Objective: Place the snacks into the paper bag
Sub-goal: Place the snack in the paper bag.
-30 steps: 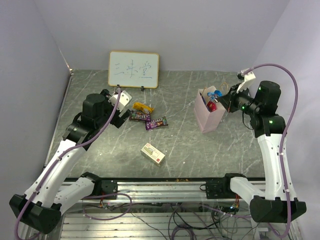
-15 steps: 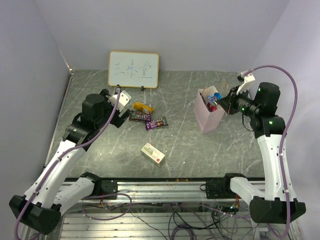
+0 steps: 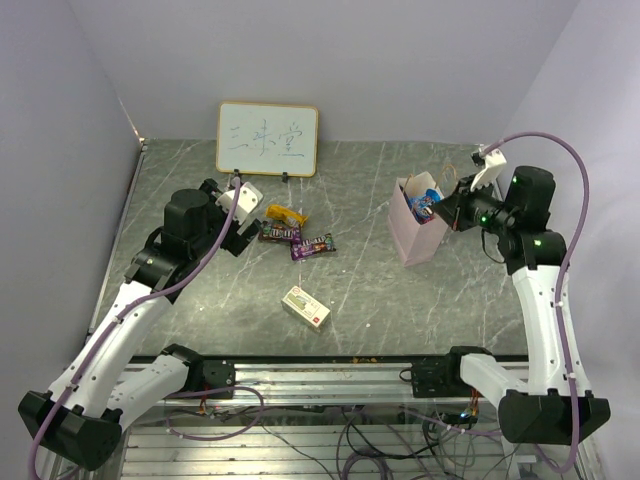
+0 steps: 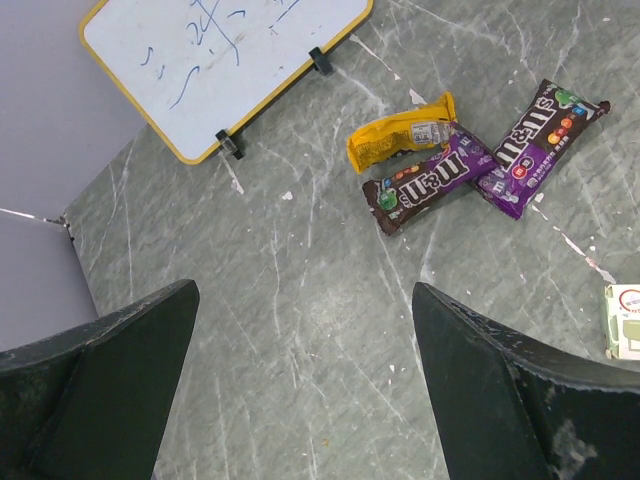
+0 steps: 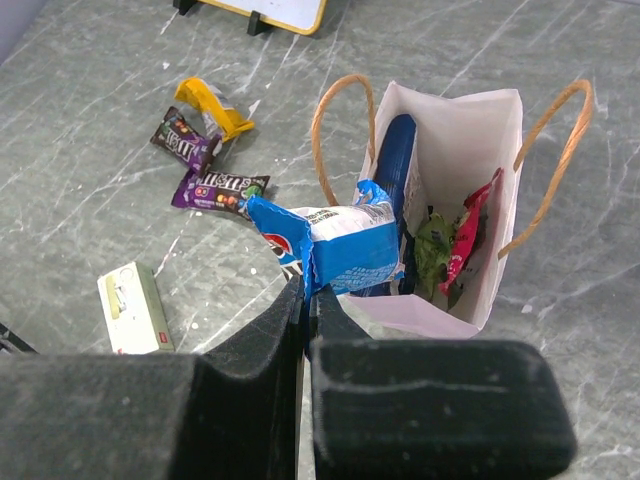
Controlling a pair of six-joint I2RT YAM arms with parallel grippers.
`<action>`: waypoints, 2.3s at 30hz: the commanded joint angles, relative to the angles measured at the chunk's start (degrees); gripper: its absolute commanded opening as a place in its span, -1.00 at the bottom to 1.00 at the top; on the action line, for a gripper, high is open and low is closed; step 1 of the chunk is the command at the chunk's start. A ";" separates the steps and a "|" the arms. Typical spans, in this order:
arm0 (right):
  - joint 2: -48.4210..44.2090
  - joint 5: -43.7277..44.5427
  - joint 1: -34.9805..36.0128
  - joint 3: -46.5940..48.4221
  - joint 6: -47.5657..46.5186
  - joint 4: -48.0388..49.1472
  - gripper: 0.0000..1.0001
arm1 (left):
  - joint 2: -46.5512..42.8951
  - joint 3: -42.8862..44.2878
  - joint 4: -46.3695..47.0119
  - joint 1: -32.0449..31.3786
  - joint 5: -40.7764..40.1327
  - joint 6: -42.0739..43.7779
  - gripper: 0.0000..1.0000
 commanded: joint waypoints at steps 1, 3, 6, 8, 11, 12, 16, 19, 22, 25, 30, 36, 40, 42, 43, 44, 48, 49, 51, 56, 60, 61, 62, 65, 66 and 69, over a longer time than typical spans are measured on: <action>0.51 -1.64 -0.45 -0.33 0.67 0.94 -1.00 | -0.98 -0.40 2.00 0.48 1.10 0.06 0.98; 0.76 -1.75 -0.44 -0.26 0.67 0.68 -1.00 | -1.05 -0.46 2.09 0.43 1.13 0.06 0.98; 1.36 -1.90 -0.44 0.11 0.38 -0.46 -1.00 | -1.13 -0.50 2.01 0.43 1.32 0.05 0.98; 1.81 -2.05 -0.43 0.05 0.39 -0.96 -1.00 | -1.13 -0.67 2.17 0.44 1.28 0.03 0.98; 1.87 -2.31 -0.43 -0.28 0.61 -0.98 -1.00 | -1.14 -0.67 2.21 0.46 1.33 0.00 0.98; 1.92 -2.21 -0.42 -0.30 0.65 -0.93 -1.00 | -1.18 -0.63 2.26 0.49 1.27 0.07 0.98; 2.40 -2.03 -0.42 -0.46 1.20 -0.53 -1.00 | -1.06 -0.35 2.08 0.50 1.31 -0.09 0.99; 2.58 -1.22 -0.42 -1.00 1.89 -0.01 -1.00 | -1.14 -0.51 2.10 0.51 1.37 -0.06 1.00; 2.84 -0.95 -0.45 -1.35 2.07 0.21 -1.00 | -1.06 -0.37 2.09 0.50 1.37 -0.10 1.00; 3.10 -1.43 -0.48 -1.77 2.48 0.54 -1.00 | -0.90 -0.17 2.01 0.50 1.34 -0.14 1.00; 4.00 -0.96 -0.44 -2.60 2.80 1.26 -0.98 | -1.10 -0.50 2.18 0.52 1.23 -0.09 1.00; 5.44 1.22 -0.43 -2.05 3.13 1.34 -0.94 | -1.06 -0.60 2.26 0.50 1.29 -0.02 1.00; 7.11 3.50 -0.42 -1.22 2.98 0.88 -0.91 | -1.18 -0.76 2.31 0.50 1.33 -0.05 1.00; 7.84 4.09 -0.43 -1.00 2.89 0.77 -0.86 | -1.29 -0.78 2.35 0.50 1.27 0.03 1.00; 8.24 4.26 -0.47 -0.94 2.87 0.83 -0.84 | -1.38 -0.85 2.36 0.55 1.15 0.04 1.00; 8.62 4.38 -0.43 -1.00 2.86 0.82 -0.82 | -1.45 -0.91 2.38 0.53 1.10 0.04 1.00; 10.45 4.10 -0.42 -0.85 2.54 0.67 -0.75 | -1.54 -1.18 2.45 0.59 1.05 0.02 0.99; 10.87 4.28 -0.42 -0.84 2.40 0.76 -0.73 | -1.62 -1.25 2.48 0.59 1.08 0.02 0.99; 11.68 4.12 -0.42 -0.68 2.19 0.70 -0.71 | -1.59 -1.22 2.45 0.68 1.26 -0.06 0.99; 12.55 3.17 -0.47 -0.67 1.93 0.96 -0.67 | -1.41 -1.21 2.34 0.94 1.61 -0.25 0.99; 12.62 2.79 -0.42 -0.77 1.81 1.02 -0.67 | -1.20 -1.03 2.42 1.03 1.85 -0.36 0.99; 12.60 2.86 -0.43 -0.79 1.77 1.15 -0.66 | -1.09 -1.04 2.36 1.03 1.90 -0.29 0.99; 12.60 2.80 -0.42 -0.71 1.75 1.18 -0.65 | -1.03 -0.90 2.36 1.04 1.94 -0.32 0.98; 12.62 1.75 -0.43 -0.39 1.61 1.20 -0.65 | -0.99 -0.86 2.29 1.07 1.76 -0.31 0.98; 12.49 1.30 -0.42 -0.13 1.74 1.20 -0.68 | -0.97 -0.84 2.24 1.10 1.66 -0.35 0.98; 12.10 -0.05 -0.42 1.24 1.92 0.71 -0.87 | -1.01 -0.82 2.17 1.12 1.69 -0.29 0.98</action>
